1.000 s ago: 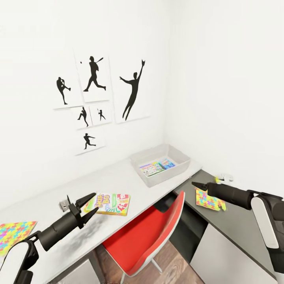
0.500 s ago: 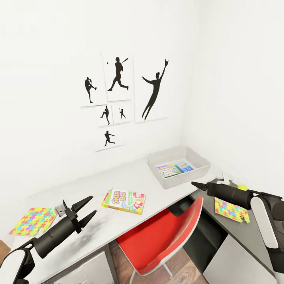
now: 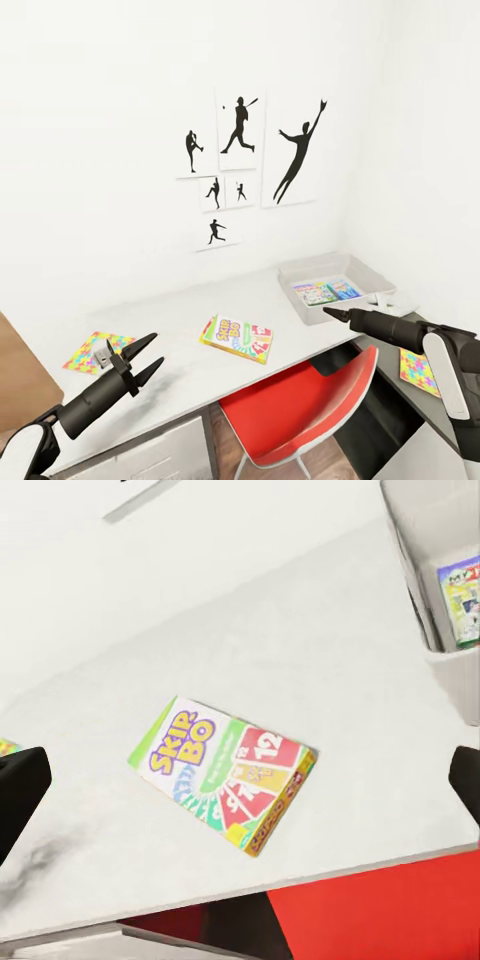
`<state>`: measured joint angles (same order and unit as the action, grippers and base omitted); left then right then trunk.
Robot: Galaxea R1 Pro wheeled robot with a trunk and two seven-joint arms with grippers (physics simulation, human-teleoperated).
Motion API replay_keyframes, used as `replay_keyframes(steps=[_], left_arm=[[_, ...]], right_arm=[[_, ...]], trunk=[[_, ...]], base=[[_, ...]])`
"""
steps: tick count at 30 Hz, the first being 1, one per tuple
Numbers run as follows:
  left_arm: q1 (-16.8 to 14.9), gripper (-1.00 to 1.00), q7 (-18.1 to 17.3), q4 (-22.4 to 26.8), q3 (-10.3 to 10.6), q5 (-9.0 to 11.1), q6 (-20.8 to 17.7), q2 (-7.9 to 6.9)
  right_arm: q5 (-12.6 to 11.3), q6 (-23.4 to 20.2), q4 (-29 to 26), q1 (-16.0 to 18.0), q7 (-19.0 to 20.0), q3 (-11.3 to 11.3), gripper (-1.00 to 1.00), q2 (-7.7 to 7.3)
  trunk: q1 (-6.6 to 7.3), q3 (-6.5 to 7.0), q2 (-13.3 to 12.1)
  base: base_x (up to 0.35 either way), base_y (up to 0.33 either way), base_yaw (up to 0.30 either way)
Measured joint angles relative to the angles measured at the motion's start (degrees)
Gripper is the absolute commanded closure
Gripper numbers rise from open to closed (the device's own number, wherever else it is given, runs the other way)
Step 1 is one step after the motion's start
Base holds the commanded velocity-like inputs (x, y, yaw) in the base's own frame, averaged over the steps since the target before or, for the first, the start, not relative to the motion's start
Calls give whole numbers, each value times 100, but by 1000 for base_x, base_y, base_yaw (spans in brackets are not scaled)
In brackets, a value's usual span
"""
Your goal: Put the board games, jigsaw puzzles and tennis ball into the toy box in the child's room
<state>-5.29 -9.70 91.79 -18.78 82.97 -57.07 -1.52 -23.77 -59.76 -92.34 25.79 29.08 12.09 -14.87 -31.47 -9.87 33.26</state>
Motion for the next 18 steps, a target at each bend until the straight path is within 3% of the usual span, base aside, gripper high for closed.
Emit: replay_keyframes(steps=[9,18], left_arm=[[20,-100,-6,-6,2,0,0,19],[37,-100,-6,-9,6,-1,0,32]], right_arm=[[2,0,3,4,-45,-12,-100,7],[-11,0,49,49,-479,-29,-100,17]], trunk=[[0,0,0],[0,0,0]], base=[[0,0,291],[0,0,293]])
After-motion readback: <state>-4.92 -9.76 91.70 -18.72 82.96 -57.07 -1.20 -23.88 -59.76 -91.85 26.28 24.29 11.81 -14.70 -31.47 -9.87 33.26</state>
